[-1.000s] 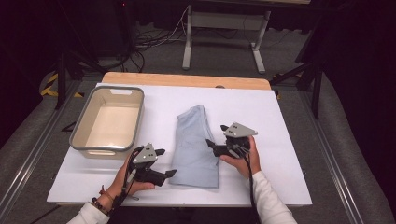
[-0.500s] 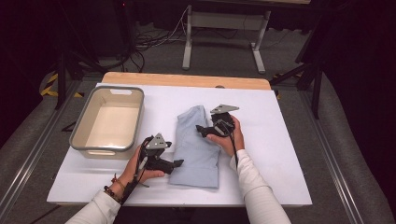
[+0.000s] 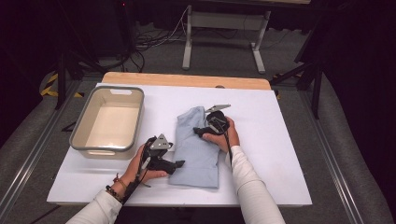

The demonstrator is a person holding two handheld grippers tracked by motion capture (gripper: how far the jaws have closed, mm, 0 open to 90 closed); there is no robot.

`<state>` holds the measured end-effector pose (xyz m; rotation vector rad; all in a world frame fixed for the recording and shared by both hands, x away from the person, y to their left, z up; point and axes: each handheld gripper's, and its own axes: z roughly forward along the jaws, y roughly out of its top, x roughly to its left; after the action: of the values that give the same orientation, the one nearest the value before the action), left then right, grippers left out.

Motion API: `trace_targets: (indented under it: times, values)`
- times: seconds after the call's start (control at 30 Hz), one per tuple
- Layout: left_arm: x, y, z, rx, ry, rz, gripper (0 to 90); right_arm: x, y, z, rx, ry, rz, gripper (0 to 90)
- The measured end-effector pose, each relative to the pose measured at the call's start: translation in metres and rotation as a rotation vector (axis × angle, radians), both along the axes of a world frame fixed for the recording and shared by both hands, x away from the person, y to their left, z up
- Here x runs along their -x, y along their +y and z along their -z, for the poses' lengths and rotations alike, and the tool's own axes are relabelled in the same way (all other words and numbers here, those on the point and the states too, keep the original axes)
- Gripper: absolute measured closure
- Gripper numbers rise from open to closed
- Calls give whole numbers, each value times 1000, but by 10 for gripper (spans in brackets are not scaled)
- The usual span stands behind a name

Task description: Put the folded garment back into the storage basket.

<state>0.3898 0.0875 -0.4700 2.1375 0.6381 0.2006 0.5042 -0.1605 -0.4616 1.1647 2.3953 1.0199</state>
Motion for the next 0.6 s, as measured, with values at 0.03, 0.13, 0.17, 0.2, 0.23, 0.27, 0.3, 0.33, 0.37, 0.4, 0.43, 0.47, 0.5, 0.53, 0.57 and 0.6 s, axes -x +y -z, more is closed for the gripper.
trace_targets:
  times: [0.03, 0.13, 0.17, 0.2, 0.23, 0.27, 0.3, 0.33, 0.37, 0.4, 0.43, 0.47, 0.5, 0.53, 0.57, 0.6]
  values:
    - [0, 0, 0, -2, -1, 0, 154, 0, 1, 0, 11, -3, -4, 184]
    - [1, 0, 0, -8, -1, 1, 154, 3, 6, -1, 42, -11, -8, 242]
    - [1, -1, 0, -9, -5, 2, 154, 4, 7, -1, 41, -9, -9, 278]
    - [1, -1, 0, -10, -8, 1, 154, 5, 9, -2, 43, -6, -13, 317]
    - [1, -1, 0, -13, -12, 3, 154, 7, 10, -3, 44, -2, -17, 357]
    - [1, -2, 0, -16, -15, 4, 154, 7, 11, -4, 41, 4, -21, 379]
    - [2, -2, 0, -21, -16, 6, 154, 8, 11, -4, 43, 7, -20, 396]
    - [2, -2, 0, -22, -16, 7, 154, 8, 12, -4, 42, 12, -18, 418]
    - [2, -2, 0, -19, -16, 5, 154, 9, 12, -5, 40, 16, -20, 450]
    - [2, -2, 0, -18, -18, 5, 154, 9, 13, -5, 38, 21, -25, 487]
    - [3, -3, 0, -18, -18, 7, 155, 10, 14, -6, 39, 25, -29, 523]
    - [3, -3, 0, -19, -20, 8, 155, 10, 15, -7, 36, 32, -34, 558]
    - [3, -4, 0, -25, -26, 12, 156, 10, 16, -7, 35, 35, -38, 599]
    - [3, -4, 0, -26, -26, 13, 155, 11, 17, -8, 29, 47, -49, 660]
    - [3, -4, 0, -26, -26, 13, 156, 11, 17, -8, 27, 51, -61, 697]
    - [3, -4, 0, -25, -26, 13, 155, 11, 17, -8, 23, 56, -68, 726]
